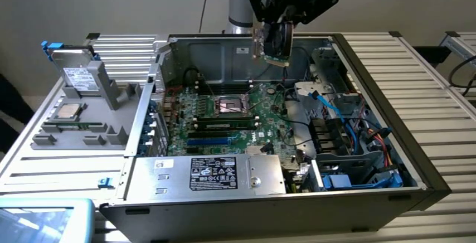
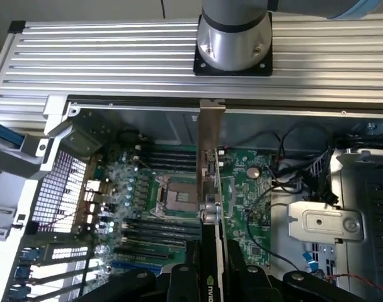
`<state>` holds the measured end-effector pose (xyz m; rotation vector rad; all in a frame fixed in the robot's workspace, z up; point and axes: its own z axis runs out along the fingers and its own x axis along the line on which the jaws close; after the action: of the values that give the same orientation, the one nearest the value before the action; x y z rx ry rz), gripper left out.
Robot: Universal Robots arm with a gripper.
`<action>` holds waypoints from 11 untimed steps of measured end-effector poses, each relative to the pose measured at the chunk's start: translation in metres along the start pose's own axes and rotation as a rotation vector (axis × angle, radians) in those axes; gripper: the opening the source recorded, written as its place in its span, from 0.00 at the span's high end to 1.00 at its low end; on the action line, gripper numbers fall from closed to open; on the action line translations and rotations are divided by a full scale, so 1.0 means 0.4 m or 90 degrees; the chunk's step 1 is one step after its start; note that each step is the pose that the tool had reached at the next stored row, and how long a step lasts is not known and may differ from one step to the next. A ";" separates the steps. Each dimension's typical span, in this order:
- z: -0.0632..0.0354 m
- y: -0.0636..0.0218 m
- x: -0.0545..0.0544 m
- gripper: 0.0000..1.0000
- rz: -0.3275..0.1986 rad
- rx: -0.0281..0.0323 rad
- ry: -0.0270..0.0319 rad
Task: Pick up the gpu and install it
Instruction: 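Insert the gpu into the slot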
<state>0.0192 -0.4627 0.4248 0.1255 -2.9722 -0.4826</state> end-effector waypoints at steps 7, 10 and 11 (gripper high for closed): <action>0.004 -0.002 -0.001 0.71 -0.077 -0.0024 0.0246; 0.005 -0.002 -0.001 0.71 -0.108 -0.0214 0.0314; 0.005 -0.002 -0.001 0.71 -0.118 -0.0272 0.0337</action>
<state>0.0192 -0.4627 0.4226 0.4046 -2.9101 -0.5543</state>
